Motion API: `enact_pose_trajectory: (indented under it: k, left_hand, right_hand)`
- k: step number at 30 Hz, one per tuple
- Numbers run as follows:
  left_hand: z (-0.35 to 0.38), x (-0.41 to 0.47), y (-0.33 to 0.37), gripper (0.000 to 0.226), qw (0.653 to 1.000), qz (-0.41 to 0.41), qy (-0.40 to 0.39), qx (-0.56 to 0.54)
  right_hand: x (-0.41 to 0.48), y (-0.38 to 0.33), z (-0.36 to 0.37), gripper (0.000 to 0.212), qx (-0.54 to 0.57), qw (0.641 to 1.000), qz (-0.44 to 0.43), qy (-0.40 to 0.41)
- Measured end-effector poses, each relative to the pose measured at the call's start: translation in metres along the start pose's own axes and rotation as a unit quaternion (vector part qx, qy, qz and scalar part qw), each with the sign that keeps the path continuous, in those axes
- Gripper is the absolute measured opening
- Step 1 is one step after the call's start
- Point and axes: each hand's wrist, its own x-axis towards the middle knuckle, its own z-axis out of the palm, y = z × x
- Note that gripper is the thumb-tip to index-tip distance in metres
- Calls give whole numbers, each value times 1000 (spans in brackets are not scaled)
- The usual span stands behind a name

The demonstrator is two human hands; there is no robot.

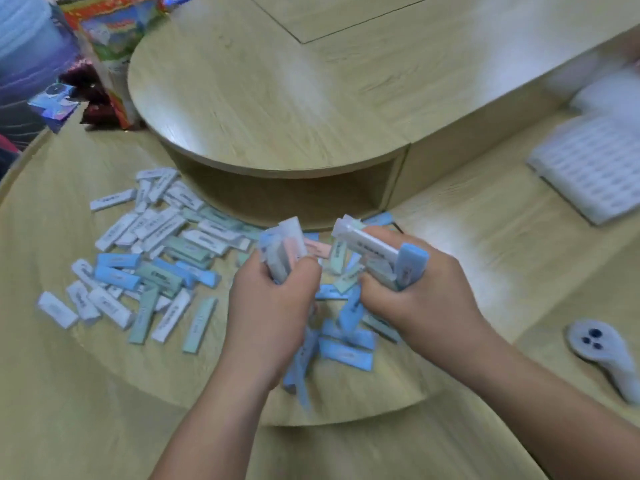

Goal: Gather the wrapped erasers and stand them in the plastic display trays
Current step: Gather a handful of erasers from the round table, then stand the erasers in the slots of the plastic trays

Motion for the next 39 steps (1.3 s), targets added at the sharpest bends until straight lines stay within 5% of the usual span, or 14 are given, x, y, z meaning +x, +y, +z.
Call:
enact_pose_trajectory:
  k: [4,14,23,30,39]
  left_hand:
    - [53,-26,17,34,999,-1,-36,-2]
    - [181,-61,45,26,986,26,-163,28]
    - [309,-90,69,25,987,3,-160,27]
    - [371,-71,86,16,997,-67,-18,-26]
    - [353,11,84,13,971,-60,198,-123]
  right_hand:
    - [-34,16,-47,43,54,996,65,35]
    - [-88,72,-148,36,121,969,171,134]
    - [-105,152,-260,34,164,952,210,152]
    - [-48,197,-320,30,160,968,181,61]
    - [72,195,-260,30,33,995,75,-56]
